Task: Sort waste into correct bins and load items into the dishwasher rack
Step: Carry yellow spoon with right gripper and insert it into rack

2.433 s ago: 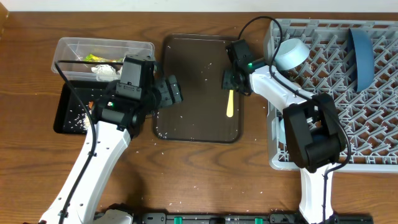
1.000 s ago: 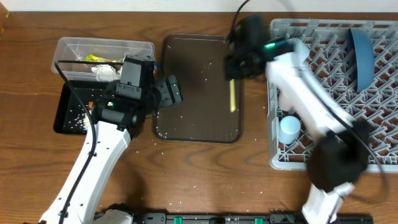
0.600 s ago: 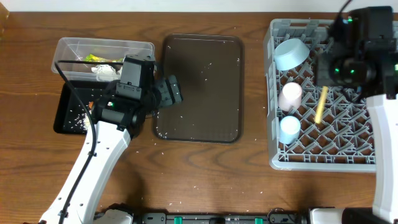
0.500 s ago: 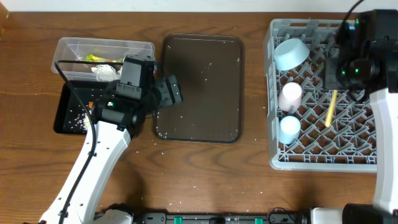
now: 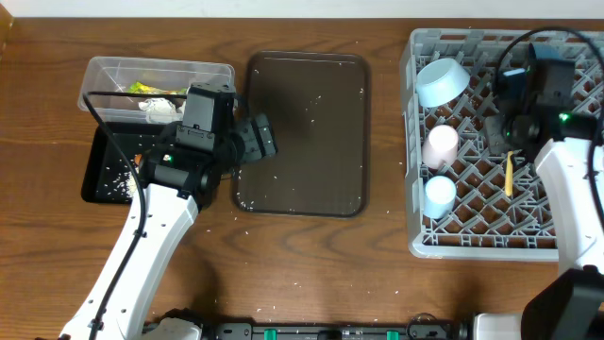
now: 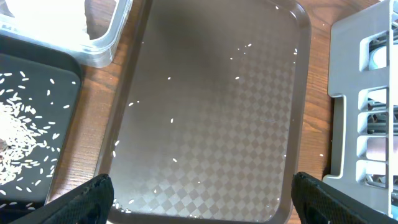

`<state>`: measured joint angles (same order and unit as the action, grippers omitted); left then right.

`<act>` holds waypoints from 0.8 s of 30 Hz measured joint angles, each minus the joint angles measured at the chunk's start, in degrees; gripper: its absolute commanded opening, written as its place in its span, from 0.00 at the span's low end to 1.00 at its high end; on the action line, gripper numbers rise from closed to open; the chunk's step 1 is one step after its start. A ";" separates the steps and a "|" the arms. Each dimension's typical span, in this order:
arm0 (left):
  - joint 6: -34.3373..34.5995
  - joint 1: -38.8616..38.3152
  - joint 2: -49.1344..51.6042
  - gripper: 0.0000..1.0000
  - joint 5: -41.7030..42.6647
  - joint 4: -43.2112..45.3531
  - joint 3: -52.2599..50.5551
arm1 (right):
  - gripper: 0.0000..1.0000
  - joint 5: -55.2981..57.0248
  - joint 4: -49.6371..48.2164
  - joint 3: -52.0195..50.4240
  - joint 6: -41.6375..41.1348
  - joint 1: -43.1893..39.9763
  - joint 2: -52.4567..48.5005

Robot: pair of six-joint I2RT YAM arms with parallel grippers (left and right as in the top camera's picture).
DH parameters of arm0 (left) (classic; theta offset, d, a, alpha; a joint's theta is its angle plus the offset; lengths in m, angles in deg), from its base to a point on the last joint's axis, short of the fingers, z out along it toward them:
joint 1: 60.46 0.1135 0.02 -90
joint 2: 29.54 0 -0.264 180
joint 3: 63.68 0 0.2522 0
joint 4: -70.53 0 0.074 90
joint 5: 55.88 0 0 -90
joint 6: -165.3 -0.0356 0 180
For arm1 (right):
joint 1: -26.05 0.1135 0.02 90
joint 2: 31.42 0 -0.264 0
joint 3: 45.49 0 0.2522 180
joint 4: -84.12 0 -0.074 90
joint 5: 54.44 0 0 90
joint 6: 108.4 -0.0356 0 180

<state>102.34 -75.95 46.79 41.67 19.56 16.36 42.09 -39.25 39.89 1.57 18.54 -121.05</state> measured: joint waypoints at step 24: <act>0.00 0.00 0.00 0.93 0.00 0.02 0.00 | 0.99 -13.40 -4.15 -4.17 0.13 1.51 14.53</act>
<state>102.34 -75.95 46.79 41.67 19.58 16.36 28.69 -43.40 35.71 1.70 20.05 -106.51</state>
